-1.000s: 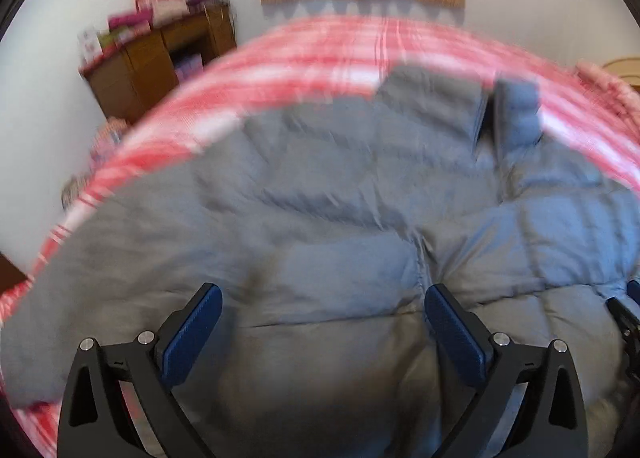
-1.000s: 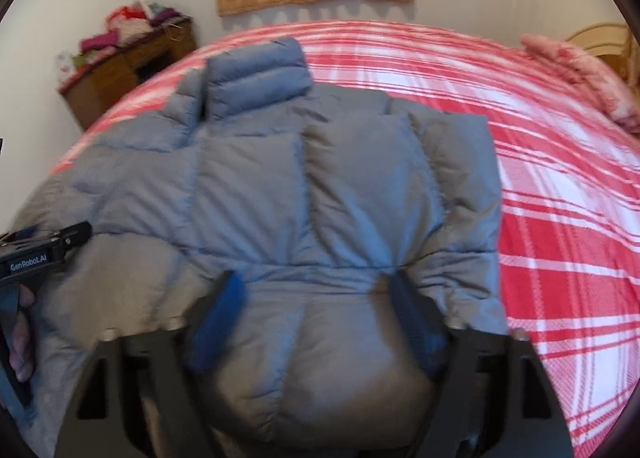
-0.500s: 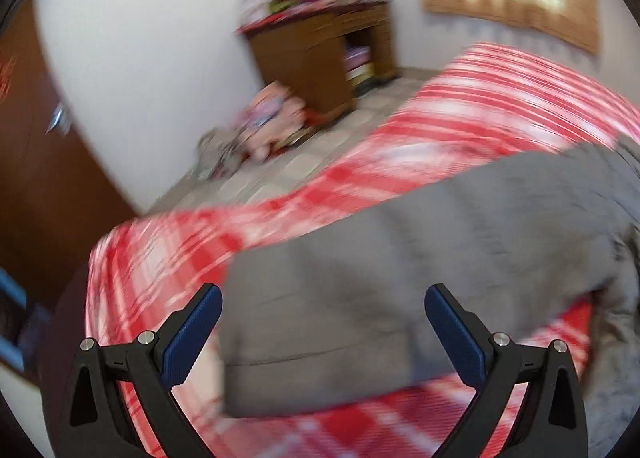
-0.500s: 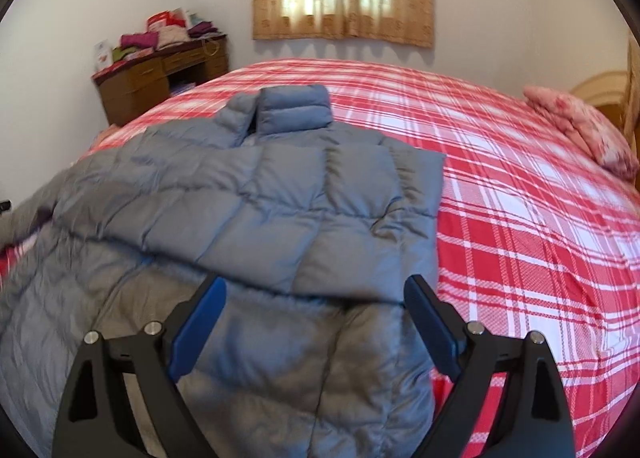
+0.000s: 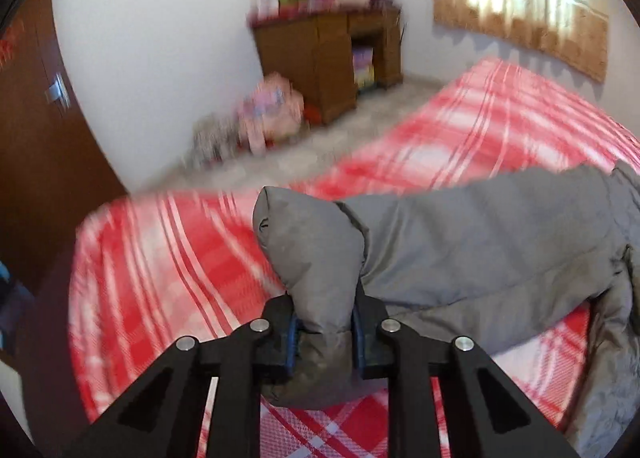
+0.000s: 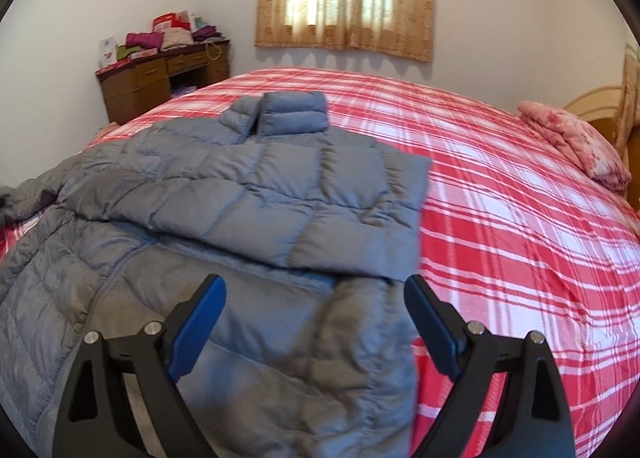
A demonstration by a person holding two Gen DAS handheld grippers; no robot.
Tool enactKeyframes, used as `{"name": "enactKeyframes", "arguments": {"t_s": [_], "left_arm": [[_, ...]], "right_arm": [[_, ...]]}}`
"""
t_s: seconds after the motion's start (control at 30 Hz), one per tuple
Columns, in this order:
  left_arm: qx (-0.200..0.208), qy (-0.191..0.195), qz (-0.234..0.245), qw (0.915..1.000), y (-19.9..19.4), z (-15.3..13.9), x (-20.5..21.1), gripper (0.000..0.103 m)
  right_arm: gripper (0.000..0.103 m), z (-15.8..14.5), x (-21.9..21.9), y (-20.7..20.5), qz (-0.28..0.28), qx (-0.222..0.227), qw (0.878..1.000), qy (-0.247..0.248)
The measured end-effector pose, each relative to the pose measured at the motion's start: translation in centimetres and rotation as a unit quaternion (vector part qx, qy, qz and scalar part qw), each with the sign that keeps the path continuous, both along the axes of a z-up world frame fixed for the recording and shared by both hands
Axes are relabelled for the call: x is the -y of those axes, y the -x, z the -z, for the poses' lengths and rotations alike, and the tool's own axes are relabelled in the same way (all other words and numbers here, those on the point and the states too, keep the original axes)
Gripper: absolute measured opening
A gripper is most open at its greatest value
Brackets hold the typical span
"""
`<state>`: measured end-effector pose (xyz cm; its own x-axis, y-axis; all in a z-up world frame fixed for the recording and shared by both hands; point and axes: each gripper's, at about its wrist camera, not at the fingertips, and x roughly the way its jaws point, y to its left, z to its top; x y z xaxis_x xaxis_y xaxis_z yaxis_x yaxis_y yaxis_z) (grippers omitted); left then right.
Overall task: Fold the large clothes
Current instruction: 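Grasp the other sleeve cuff with the left gripper and lift it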
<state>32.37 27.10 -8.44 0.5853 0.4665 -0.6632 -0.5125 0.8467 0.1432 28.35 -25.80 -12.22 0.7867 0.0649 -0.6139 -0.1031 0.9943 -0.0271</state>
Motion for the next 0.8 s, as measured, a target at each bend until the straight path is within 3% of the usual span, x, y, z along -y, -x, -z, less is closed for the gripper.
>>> {"name": "enactKeyframes", "arguments": {"t_s": [0.17, 0.33, 0.67, 0.8], "left_arm": [[0.077, -0.042, 0.069, 0.9937, 0.2, -6.4, 6.9, 0.018], [0.115, -0.055, 0.177, 0.9758, -1.3, -9.6, 16.3, 0.016], [0.106, -0.043, 0.328, 0.9378, -4.5, -7.2, 33.3, 0.016], [0.085, -0.049, 0.356, 0.9293, -5.2, -5.3, 38.7, 0.021]], "right_arm": [[0.092, -0.2, 1.8, 0.2, 0.033, 0.006, 0.999, -0.017], [0.092, -0.5, 3.3, 0.7, 0.051, 0.011, 0.998, -0.026], [0.092, -0.5, 6.3, 1.8, 0.075, 0.014, 0.996, -0.035], [0.092, -0.2, 7.1, 1.9, 0.081, 0.010, 0.996, -0.038]]}}
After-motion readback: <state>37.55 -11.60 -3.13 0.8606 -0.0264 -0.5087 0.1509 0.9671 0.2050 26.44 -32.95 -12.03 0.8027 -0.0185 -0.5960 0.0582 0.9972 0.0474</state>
